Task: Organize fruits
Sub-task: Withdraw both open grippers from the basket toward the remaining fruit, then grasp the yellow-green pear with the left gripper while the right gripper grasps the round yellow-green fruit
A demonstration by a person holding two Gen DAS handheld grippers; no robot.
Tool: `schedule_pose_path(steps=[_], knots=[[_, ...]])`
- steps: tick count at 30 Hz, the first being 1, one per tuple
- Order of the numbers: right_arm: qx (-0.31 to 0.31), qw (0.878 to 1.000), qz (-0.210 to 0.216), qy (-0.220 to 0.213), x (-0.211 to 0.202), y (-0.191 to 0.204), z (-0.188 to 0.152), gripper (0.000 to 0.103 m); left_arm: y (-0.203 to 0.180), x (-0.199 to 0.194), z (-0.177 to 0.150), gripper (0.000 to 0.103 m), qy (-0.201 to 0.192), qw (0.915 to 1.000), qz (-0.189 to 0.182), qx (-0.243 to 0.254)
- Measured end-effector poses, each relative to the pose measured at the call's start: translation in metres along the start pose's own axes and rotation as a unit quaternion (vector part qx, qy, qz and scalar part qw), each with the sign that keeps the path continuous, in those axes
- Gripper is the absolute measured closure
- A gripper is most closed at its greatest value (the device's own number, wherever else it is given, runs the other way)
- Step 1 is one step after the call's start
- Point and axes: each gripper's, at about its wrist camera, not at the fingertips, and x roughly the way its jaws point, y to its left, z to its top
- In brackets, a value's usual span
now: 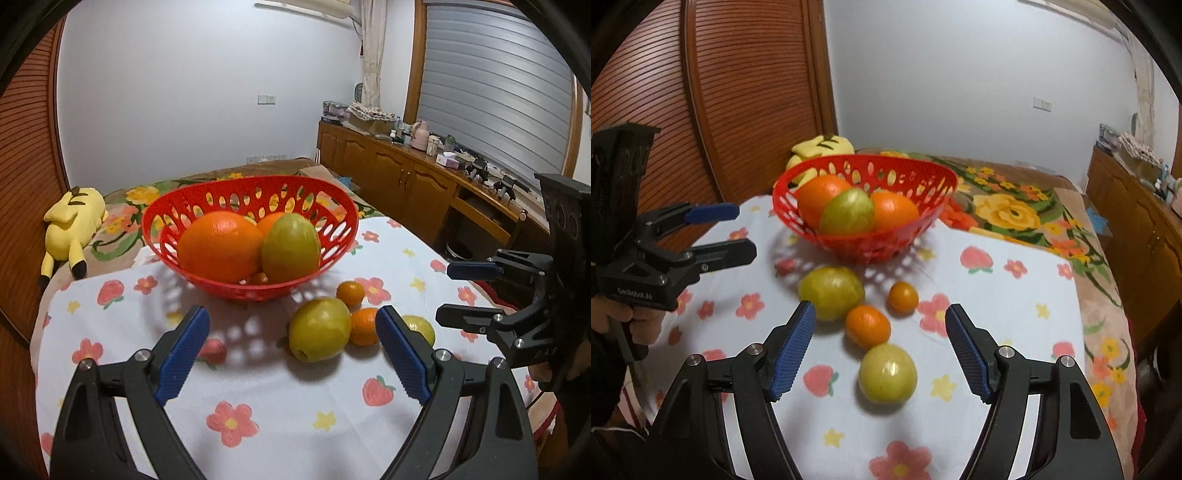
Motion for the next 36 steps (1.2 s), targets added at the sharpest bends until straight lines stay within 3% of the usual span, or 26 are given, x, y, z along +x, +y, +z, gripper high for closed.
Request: schedule_pose_path(steps=[21, 36], knots=[[0.027, 0.998, 0.015, 0.05, 0.033, -0.005, -0.032, 0.051, -0.002, 0.025, -0.021, 0.011, 0.041, 0.9991, -0.002, -0.008], [0.034, 0.998, -0.007, 0.06, 0.045, -0.016, -0.036, 0.053, -0.009, 0.046, -0.022, 0.011, 0.061, 0.9981, -0.007, -0.006]])
